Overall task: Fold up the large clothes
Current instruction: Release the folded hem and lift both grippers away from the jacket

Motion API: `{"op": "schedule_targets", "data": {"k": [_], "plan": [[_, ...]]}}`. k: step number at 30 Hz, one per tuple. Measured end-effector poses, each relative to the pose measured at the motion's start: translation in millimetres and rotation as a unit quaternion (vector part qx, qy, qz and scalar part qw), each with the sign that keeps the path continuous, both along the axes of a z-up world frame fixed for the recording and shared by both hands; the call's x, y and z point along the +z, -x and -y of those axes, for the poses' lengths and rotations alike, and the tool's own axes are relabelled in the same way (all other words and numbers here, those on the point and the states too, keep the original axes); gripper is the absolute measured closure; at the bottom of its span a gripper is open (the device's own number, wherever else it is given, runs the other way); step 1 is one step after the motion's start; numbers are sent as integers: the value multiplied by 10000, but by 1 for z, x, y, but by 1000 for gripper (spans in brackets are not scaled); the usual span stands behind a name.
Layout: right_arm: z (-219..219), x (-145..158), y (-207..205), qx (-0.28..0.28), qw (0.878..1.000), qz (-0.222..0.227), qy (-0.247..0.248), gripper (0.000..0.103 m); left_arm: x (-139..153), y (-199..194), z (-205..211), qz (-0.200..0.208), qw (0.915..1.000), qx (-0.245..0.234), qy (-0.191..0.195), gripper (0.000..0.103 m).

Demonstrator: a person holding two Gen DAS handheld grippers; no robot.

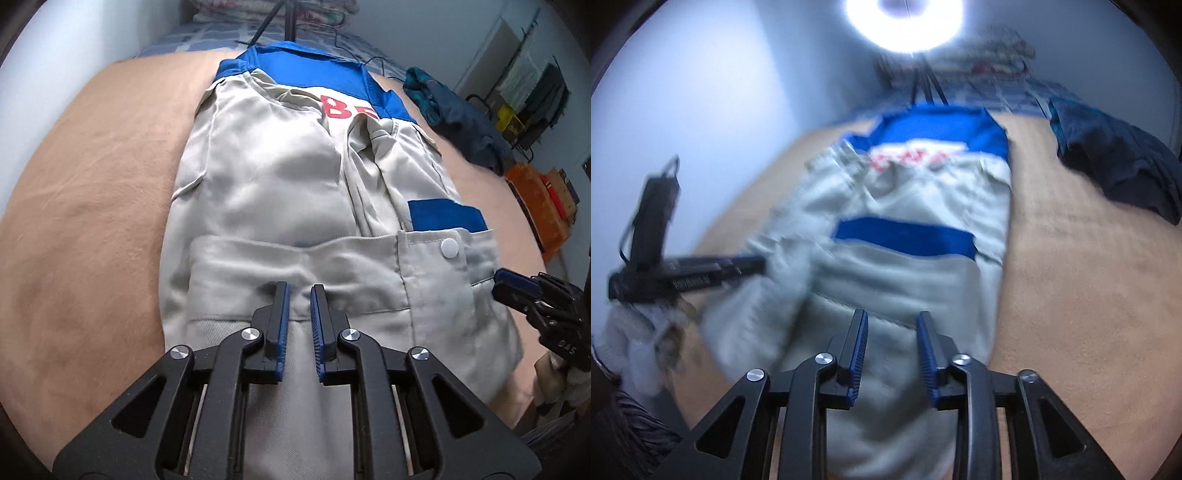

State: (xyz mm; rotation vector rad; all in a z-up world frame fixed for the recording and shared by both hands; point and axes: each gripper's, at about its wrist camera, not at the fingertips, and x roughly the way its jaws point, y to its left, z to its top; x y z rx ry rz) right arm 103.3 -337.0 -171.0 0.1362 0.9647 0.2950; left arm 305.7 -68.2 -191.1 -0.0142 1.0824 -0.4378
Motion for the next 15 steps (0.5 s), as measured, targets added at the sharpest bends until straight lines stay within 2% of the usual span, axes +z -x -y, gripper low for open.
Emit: {"op": "schedule_targets", "data": {"k": [3,8,11,15], "plan": [[3,-19,-2,30,9990,-368,265,83,-6,1,1,157,9998,-112,-53,91],[-2,-22,1,22,9969,-523,591,83,0,-3,-6,-57,9998,52,182,91],[3,-9,2,-138,9969,-530,560,79,19,6,-14,82,9998,176,110,91],[11,25,10,-547,9952,-124,798,72,53,24,-27,417,9987,269,68,90]]}}
